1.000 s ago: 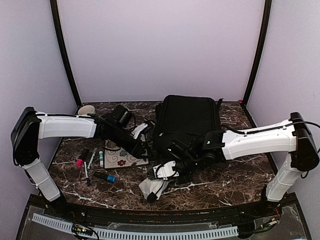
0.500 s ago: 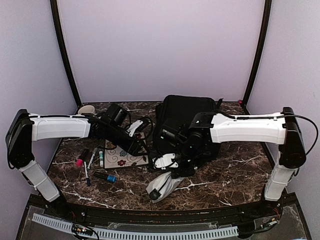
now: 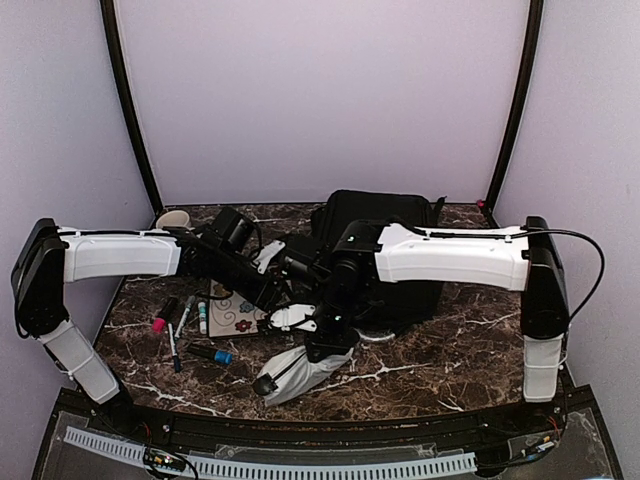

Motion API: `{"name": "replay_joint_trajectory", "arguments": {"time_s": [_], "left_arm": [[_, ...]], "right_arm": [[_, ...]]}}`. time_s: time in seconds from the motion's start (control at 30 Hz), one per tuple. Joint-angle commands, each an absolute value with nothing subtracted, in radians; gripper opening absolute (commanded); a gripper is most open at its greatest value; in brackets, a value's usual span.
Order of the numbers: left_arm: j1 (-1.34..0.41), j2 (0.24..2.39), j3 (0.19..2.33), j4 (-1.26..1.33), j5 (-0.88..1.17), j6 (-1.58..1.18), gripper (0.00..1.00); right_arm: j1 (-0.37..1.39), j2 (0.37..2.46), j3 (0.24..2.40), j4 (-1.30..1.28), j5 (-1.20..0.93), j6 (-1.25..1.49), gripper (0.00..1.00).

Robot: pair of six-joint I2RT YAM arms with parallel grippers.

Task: Pack the student bag
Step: Place the pencil case at the center of the board.

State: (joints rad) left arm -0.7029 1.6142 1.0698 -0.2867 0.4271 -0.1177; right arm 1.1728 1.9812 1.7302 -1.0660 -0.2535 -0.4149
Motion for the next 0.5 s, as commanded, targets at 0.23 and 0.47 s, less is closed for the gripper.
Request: {"name": "replay_joint_trajectory", "arguments": {"time_s": [0.23, 0.47], "left_arm": [[-0.688, 1.543, 1.018, -0.303, 0.401, -0.102, 0.66], [-0.664, 1.556, 1.038, -0.300, 0.373, -0.095, 0.66]], "right_arm": [[1.189, 1.989, 1.835, -1.135, -0.169, -0.287, 0.06], [1.136, 2.012, 1.810, -1.154, -0.183, -0.304, 0.09]]}}
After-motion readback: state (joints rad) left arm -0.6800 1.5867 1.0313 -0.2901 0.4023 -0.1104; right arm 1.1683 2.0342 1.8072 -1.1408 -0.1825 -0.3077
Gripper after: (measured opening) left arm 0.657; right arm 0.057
